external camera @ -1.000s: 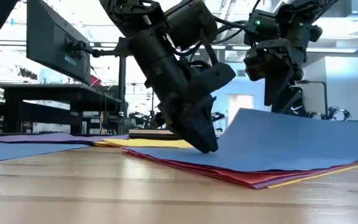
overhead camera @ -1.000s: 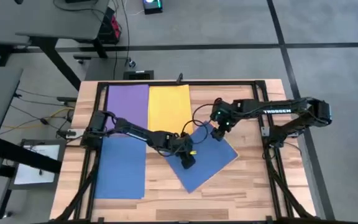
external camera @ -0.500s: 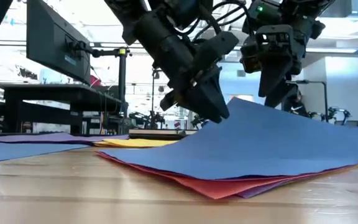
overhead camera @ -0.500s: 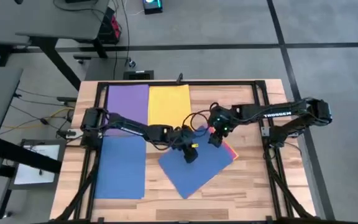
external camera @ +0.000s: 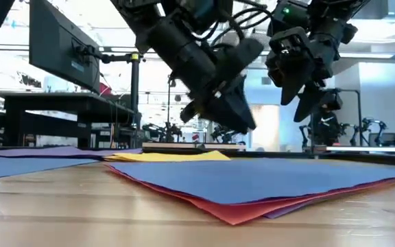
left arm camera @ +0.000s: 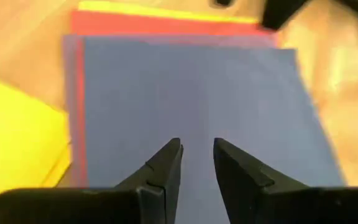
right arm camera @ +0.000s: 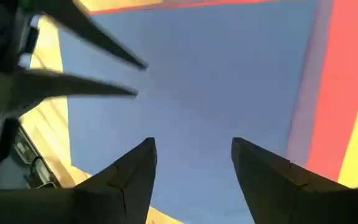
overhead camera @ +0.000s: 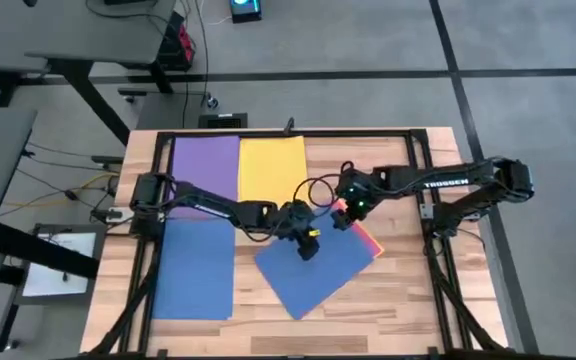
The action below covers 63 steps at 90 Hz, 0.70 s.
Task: Organize paper
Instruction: Stack the blue paper on top of the blue paper
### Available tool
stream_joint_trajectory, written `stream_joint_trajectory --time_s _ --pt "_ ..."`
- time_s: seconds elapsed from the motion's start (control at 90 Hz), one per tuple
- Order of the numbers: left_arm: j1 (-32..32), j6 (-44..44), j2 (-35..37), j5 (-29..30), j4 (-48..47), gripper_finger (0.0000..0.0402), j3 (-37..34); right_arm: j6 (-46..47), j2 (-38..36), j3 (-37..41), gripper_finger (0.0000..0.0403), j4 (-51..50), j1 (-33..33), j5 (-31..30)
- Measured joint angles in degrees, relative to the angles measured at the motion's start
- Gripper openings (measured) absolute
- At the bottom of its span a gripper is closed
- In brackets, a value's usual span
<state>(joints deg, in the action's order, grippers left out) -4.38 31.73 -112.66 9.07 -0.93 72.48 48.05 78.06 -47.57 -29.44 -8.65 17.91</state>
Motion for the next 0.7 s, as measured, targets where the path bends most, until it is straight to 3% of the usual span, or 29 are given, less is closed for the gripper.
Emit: stream_joint_trajectory --time_s 0.189,0.367,0.544,0.7 --pt "-0.2 0.9 0.0 0.0 0.2 0.0079 -1.6 -1.8 0.0 1.3 0.0198 0.2 1.1 -5.8" --pt "-0.5 2.0 -1.2 -0.1 1.7 0.0079 -1.6 -1.6 0.0 6.8 0.0198 6.5 -0.4 -6.3" --pt "-0.6 3.9 -4.9 -6.4 5.5 0.0079 -1.3 -1.8 0.0 10.4 0.0198 9.3 -1.6 -6.3" --pt "-0.7 5.9 -6.5 -7.4 5.7 0.0079 -1.6 -1.6 0.0 13.2 0.0198 12.0 -1.0 -6.3"
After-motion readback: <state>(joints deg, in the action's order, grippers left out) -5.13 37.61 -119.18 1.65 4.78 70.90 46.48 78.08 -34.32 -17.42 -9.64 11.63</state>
